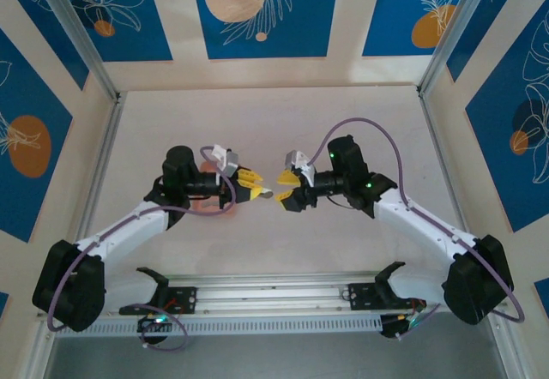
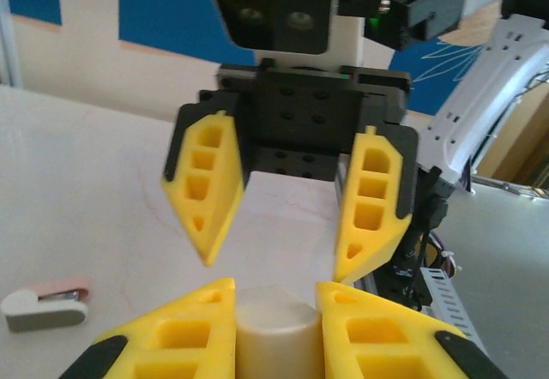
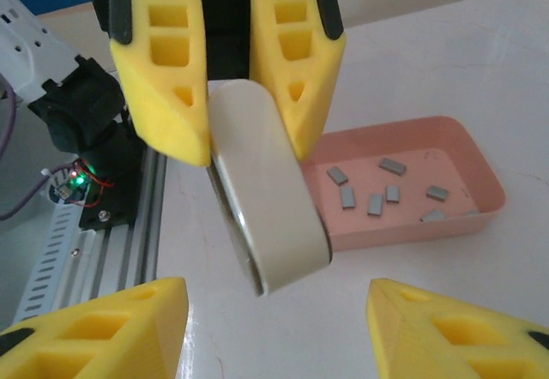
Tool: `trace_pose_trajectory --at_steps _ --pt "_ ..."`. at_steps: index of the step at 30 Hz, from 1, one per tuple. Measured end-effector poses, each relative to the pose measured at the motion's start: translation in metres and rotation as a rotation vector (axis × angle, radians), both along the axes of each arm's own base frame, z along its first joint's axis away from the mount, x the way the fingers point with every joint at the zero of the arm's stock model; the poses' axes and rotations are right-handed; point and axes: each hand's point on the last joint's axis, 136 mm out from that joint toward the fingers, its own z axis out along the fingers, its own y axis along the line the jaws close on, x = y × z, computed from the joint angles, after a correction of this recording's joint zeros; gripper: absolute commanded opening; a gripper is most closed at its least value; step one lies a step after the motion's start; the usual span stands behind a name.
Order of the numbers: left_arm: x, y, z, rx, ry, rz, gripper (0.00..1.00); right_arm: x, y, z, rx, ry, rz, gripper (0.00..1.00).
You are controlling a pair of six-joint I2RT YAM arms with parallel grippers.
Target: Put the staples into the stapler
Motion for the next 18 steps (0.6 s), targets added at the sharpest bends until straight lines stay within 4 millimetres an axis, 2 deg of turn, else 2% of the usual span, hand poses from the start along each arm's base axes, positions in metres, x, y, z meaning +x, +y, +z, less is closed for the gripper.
trace_pose_trajectory --at_steps 6,11,18 --pt "-0.007 -0.001 0.004 -0.023 -0.046 -0.049 0.0 -0.006 0.016 0.002 -0.005 0.036 0.098 0.48" --pt "-0.011 -0.002 0.004 -0.03 -0.055 -0.074 0.0 -0.008 0.023 0.01 0.006 0.052 0.155 0.37" --pt "-0.014 -0.005 0.005 -0.043 -0.077 -0.09 0.0 -0.012 0.023 0.011 0.004 0.072 0.182 0.4"
